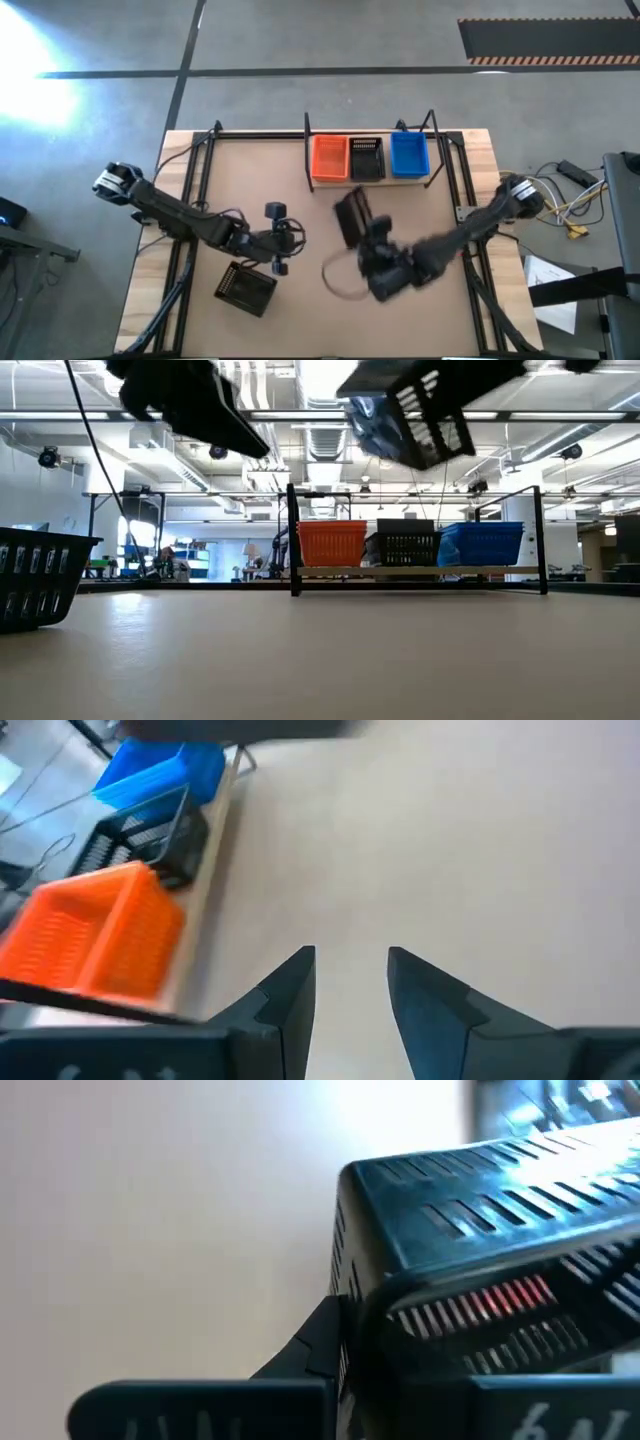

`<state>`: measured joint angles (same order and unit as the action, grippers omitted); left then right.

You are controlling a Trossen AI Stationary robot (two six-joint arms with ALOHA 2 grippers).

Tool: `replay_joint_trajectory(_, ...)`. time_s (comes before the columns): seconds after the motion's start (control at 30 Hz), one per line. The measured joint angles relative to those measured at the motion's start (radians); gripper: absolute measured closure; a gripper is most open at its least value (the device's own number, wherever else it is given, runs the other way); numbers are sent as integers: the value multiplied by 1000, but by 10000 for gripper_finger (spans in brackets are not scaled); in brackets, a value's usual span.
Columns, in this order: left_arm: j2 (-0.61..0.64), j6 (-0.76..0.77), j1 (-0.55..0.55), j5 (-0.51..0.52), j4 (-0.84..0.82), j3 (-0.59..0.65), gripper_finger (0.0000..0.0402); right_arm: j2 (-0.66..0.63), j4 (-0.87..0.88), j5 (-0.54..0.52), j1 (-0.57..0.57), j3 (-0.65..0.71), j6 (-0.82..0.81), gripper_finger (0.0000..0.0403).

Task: Stack baskets on shelf by color
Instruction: Stack the top black basket in the other black basket on the shelf

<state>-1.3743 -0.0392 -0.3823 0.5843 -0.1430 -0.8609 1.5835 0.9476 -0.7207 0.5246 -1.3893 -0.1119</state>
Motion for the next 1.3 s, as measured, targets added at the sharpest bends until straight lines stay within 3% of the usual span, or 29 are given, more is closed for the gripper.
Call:
replay_joint_trajectory(0.13, -20, 7, -14, -23, 328, 154, 290, -68, 55, -6, -174, -21, 52, 394)
replay_joint_trajectory(0.23, -31, 7, -20, -29, 531, 228, 290, -99, 44, 79, -354, -25, 151, 394)
replay_joint_trajectory(0.37, -32, 7, -26, -29, 634, 283, 290, -91, 45, 257, -594, -19, 302, 394)
replay_joint_trajectory(0.53, -32, 7, -26, -30, 633, 294, 290, -49, 43, 376, -761, -16, 413, 394)
replay_joint_trajectory(0.67, -32, 7, -26, -33, 630, 294, 290, -16, 49, 465, -799, -16, 454, 394)
replay_joint_trajectory(0.97, -32, 7, -26, -34, 629, 295, 290, 14, 90, 417, -798, -15, 432, 388)
replay_joint_trajectory(1.3, -32, 7, -26, -34, 627, 295, 290, 9, 121, 406, -798, -15, 399, 304)
